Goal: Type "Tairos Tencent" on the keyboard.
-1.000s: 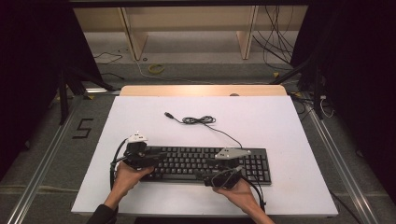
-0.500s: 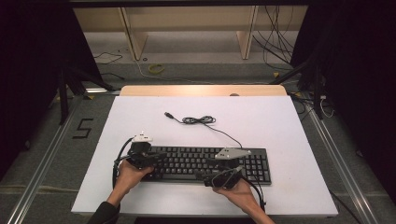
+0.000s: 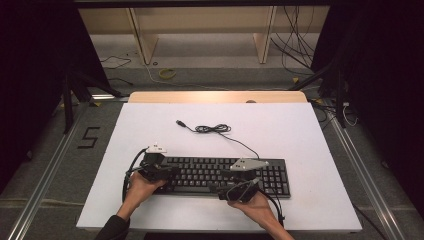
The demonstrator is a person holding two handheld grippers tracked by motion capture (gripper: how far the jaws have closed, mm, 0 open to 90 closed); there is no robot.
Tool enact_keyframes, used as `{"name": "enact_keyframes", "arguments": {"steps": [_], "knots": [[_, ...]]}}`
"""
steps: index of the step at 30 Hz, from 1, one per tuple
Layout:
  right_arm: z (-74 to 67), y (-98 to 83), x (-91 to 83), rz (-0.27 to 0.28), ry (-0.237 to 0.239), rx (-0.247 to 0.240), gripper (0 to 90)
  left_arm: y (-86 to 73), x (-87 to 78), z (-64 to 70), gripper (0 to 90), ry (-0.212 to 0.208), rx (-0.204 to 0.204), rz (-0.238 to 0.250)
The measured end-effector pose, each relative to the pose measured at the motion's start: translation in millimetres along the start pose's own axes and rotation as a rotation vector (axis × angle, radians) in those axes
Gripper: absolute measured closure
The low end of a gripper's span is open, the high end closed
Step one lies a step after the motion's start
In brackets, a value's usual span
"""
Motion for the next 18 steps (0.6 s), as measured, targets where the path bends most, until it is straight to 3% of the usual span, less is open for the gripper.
{"name": "enact_keyframes", "arguments": {"steps": [9, 18], "knots": [[-0.6, 0.2, -0.1, 0.001, -0.001, -0.002, 32.7, -2.6, 2.5, -0.2, 89.2, -0.011, 0.01, -0.021], [-1.4, 0.4, -0.1, 0.0, 0.0, -0.003, 32.7, -1.4, 0.1, 0.5, 88.3, -0.002, 0.008, -0.004]]}}
Point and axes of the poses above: each handheld gripper's, and its own axes: x roughly forward along the jaws, y roughly out of its top, z roughly to its right, the point moved 6 cm from there along x, roughly forward along the jaws, and after that the axes turned 4 degrees about z, right-handed, at the moved point
